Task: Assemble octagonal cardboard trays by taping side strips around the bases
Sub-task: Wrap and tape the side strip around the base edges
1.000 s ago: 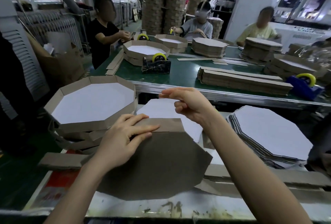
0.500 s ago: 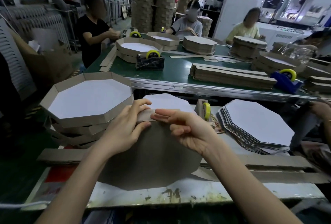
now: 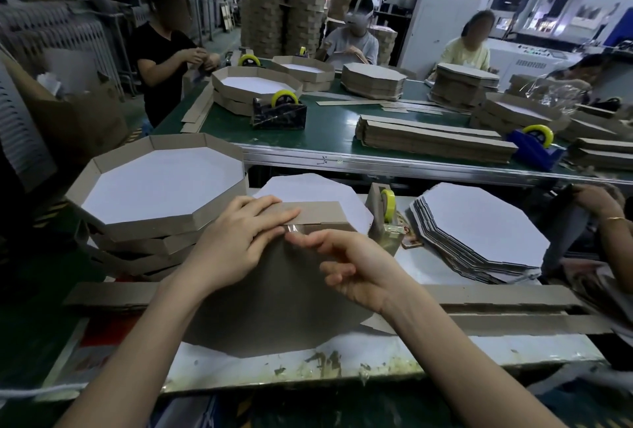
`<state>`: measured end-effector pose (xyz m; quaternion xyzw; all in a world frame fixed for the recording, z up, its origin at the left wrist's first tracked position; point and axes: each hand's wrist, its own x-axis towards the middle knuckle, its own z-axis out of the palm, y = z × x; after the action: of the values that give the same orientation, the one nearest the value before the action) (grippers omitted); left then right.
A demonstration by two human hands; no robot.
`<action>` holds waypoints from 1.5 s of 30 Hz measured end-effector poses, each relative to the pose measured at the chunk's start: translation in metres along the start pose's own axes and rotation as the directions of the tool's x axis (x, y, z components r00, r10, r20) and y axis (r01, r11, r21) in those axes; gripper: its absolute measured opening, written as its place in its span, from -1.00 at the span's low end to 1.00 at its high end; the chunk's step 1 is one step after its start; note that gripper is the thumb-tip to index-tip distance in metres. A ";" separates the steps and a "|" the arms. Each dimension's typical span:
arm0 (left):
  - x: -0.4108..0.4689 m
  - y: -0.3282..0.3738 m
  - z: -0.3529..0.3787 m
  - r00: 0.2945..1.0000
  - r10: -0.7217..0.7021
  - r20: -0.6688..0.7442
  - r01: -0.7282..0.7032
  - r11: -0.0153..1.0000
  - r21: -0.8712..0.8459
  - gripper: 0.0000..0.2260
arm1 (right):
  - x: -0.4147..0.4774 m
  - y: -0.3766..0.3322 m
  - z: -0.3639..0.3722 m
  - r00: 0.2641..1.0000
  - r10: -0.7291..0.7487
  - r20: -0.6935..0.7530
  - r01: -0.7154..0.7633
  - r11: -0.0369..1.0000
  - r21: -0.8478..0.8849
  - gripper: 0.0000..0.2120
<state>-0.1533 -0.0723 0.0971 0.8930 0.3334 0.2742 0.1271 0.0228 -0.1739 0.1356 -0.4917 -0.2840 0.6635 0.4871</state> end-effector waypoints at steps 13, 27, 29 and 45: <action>0.001 0.001 0.002 1.000 -0.022 -0.009 0.022 0.999 -0.024 -0.64 | 0.021 -0.024 -0.008 0.990 0.117 -0.082 -0.127 0.982 -0.141 -0.73; 0.007 -0.004 0.001 0.999 -0.034 0.003 0.034 0.999 -0.013 -0.64 | 0.016 0.012 -0.019 0.997 0.034 -0.066 -0.053 0.944 -0.325 -0.70; 0.007 -0.004 0.001 1.000 -0.021 -0.002 0.021 1.000 -0.009 -0.64 | 0.017 0.008 -0.021 0.954 -0.299 -0.009 0.259 0.841 -0.475 -0.63; 0.003 -0.005 0.002 1.000 0.000 -0.001 0.000 0.999 -0.041 -0.65 | 0.044 -0.028 -0.048 0.741 -0.587 0.326 0.501 0.159 -0.851 -0.66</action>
<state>-0.1534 -0.0667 0.0948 0.8901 0.3277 0.2815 0.1450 0.0761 -0.1274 0.1262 -0.5622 -0.7311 0.1571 0.3531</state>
